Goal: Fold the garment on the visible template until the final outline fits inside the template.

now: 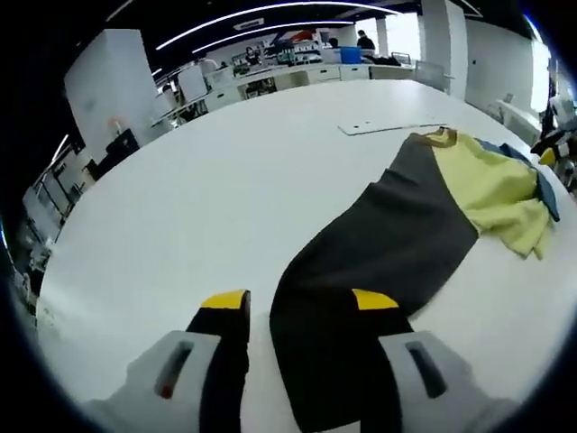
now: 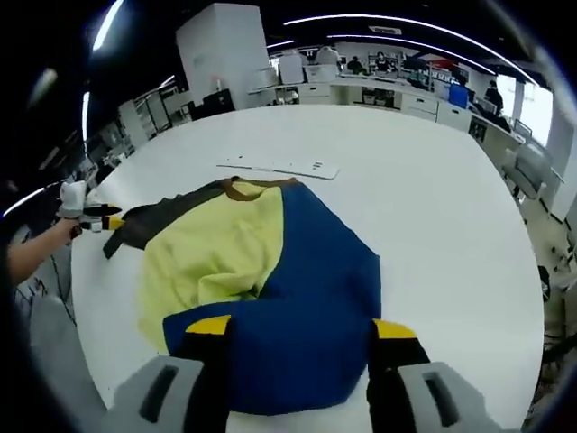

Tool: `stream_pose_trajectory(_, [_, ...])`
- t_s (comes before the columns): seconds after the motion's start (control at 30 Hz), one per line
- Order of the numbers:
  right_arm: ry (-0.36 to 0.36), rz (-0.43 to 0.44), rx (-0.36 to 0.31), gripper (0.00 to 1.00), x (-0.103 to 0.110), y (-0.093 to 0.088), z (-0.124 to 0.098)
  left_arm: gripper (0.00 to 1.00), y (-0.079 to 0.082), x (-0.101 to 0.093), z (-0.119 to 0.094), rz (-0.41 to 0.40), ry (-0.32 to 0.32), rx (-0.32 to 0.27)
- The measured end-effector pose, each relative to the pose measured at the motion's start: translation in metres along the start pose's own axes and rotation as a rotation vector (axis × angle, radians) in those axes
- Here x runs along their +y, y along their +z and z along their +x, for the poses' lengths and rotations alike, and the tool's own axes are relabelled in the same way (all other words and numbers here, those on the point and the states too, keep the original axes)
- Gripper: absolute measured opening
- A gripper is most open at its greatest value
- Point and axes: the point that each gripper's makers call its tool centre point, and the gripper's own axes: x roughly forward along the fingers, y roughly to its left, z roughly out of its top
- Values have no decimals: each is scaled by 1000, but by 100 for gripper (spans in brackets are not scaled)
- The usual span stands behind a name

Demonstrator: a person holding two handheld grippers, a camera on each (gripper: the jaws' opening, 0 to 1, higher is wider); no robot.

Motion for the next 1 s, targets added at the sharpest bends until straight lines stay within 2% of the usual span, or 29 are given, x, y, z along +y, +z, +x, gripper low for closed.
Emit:
stream_pose_trajectory(0.1, [35, -26, -10, 66, 16, -1, -4, 52, 1, -11, -5, 30, -26, -12])
stream_pose_trajectory(0.27, [78, -50, -16, 67, 39, -6, -10, 62, 2, -34, -15, 69, -74, -41])
stream_pose_trajectory(0.37, [112, -67, -5, 67, 55, -14, -13, 67, 2, -52, -21, 86, -114, -50])
stream_pose_trajectory(0.47, [127, -70, -8, 67, 63, -17, -15, 70, 3, -62, -24, 103, -129, -59])
stream_pose_trajectory(0.73, [147, -97, -3, 64, 85, -36, -18, 74, 12, -108, -39, 129, -230, -117])
stream_pose_trajectory(1.0, [126, -120, 22, 57, 91, -57, -13, 72, 12, -154, -53, 146, -323, -142])
